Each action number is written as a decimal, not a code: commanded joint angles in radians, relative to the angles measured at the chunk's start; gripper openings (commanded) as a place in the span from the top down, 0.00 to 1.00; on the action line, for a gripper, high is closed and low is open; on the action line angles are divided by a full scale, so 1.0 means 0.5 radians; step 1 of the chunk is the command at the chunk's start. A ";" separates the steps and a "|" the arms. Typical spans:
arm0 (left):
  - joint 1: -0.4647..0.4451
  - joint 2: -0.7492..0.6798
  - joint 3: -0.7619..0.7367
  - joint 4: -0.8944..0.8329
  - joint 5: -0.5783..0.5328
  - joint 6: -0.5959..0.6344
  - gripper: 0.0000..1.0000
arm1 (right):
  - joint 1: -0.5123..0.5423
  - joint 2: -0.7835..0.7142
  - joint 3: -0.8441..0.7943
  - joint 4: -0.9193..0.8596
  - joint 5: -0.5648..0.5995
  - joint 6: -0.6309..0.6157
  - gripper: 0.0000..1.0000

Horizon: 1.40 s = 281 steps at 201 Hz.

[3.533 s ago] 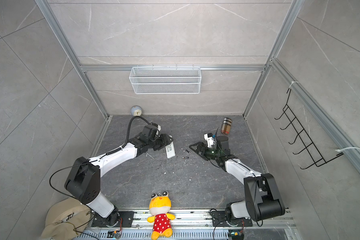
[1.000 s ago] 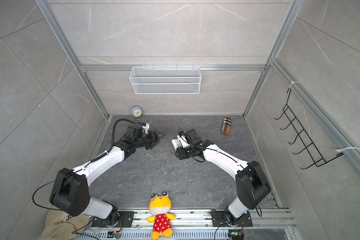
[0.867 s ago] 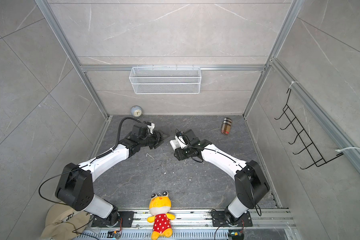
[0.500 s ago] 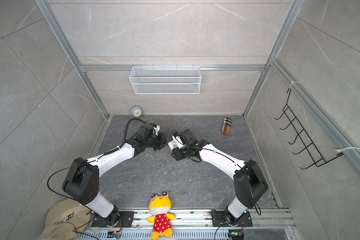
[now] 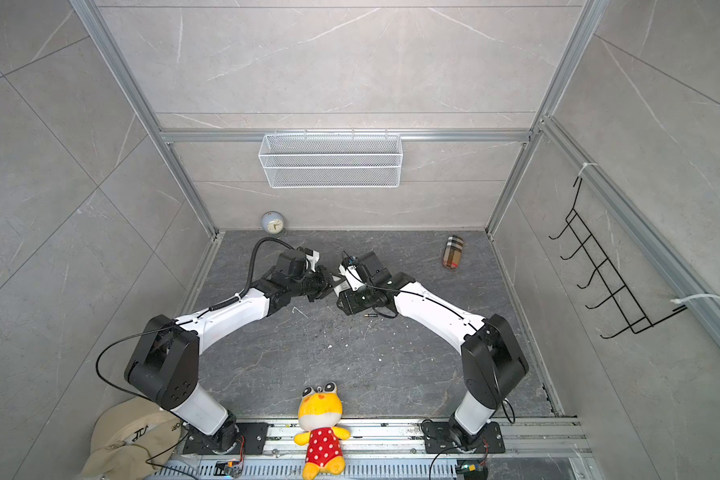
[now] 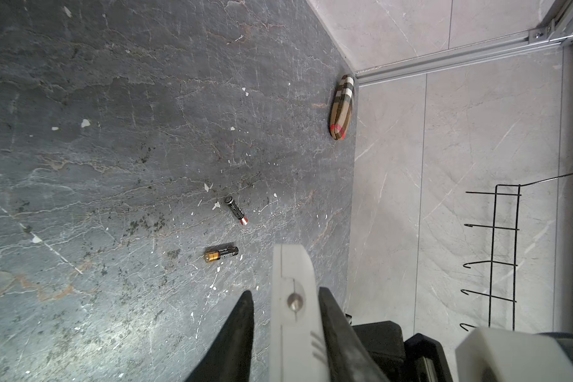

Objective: Load the batteries into the remote control

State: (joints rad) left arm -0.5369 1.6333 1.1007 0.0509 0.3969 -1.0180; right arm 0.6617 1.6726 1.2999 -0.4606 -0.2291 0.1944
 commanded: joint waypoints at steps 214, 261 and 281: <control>0.084 -0.034 -0.929 1.942 -0.489 -0.642 0.98 | -0.127 -0.406 -0.597 0.817 0.080 1.028 0.04; 0.085 0.045 -1.142 2.386 -0.679 -0.730 0.98 | -0.127 -0.190 -0.830 1.568 -0.278 1.529 0.12; 0.085 0.062 -1.172 2.423 -0.680 -0.731 0.98 | -0.127 -0.087 -0.853 1.784 -0.338 1.665 0.13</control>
State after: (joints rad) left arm -0.4965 1.6531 0.5213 1.1049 0.1005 -1.3670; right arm 0.5961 1.5776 0.8921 0.2123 -0.3058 0.8734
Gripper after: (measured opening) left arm 0.175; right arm 0.873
